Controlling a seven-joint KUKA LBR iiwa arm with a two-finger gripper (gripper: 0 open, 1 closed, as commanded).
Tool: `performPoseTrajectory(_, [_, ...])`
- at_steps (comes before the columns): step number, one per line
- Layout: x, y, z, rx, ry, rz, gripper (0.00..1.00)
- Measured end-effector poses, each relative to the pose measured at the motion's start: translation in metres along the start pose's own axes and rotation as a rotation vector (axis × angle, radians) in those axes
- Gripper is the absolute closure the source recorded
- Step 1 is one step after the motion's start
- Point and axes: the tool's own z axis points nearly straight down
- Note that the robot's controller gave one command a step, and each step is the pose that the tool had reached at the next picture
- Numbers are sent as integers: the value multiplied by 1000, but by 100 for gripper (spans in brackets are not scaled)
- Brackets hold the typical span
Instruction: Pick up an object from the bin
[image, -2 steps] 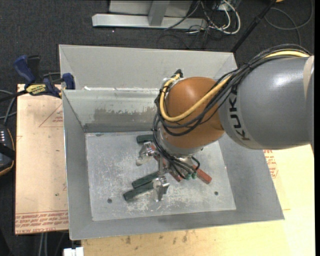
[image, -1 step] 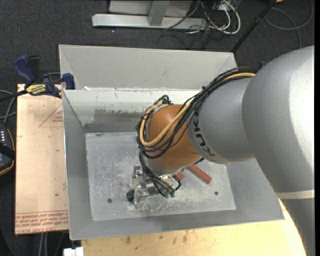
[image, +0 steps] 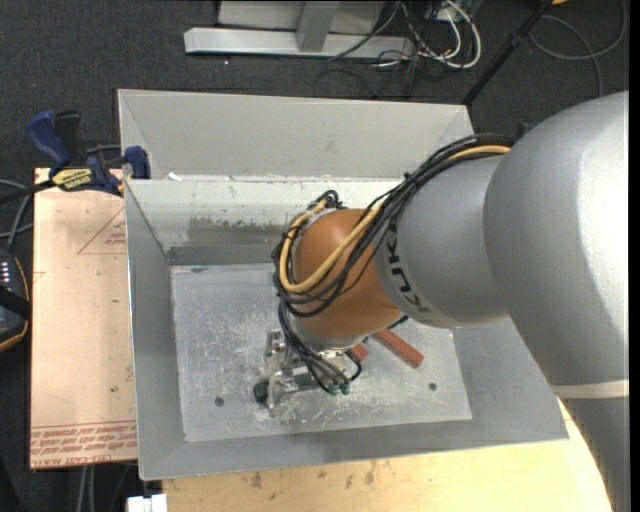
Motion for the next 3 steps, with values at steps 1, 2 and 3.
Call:
performPoseTrajectory(1, [-14, -15, -115, 1, 0, 37, 100])
performPoseTrajectory(2, [-14, -15, -115, 1, 0, 37, 100])
performPoseTrajectory(3, [9, -66, -241, 3, -4, -390, 100])
